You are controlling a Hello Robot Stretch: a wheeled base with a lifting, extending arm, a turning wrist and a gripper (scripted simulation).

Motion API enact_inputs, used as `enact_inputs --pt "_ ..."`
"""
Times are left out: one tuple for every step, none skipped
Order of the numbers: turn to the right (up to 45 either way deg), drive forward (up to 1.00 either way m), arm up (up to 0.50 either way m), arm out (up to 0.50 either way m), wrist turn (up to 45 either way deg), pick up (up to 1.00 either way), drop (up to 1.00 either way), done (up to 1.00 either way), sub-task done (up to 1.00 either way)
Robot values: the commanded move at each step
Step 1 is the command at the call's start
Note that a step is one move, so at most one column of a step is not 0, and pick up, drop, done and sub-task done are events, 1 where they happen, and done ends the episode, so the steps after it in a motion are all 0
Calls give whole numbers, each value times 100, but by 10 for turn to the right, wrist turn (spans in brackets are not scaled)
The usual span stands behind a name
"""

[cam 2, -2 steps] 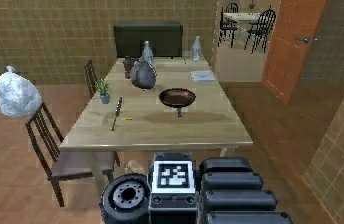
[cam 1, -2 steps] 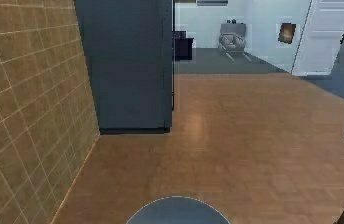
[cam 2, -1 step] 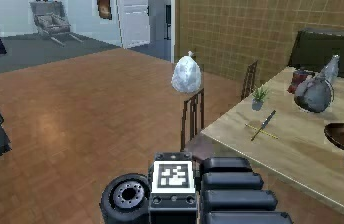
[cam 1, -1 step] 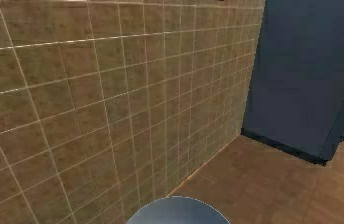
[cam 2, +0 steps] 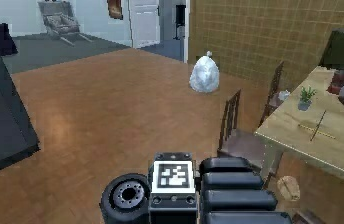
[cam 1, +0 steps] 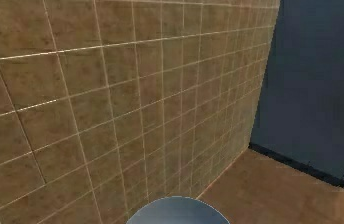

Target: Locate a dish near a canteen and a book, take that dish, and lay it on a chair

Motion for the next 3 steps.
enact_inputs --pt "450 0 0 0 0 0 0 0 0" --pt "360 0 0 0 0 0 0 0 0" --pt "0 100 0 0 0 0 0 0 0"
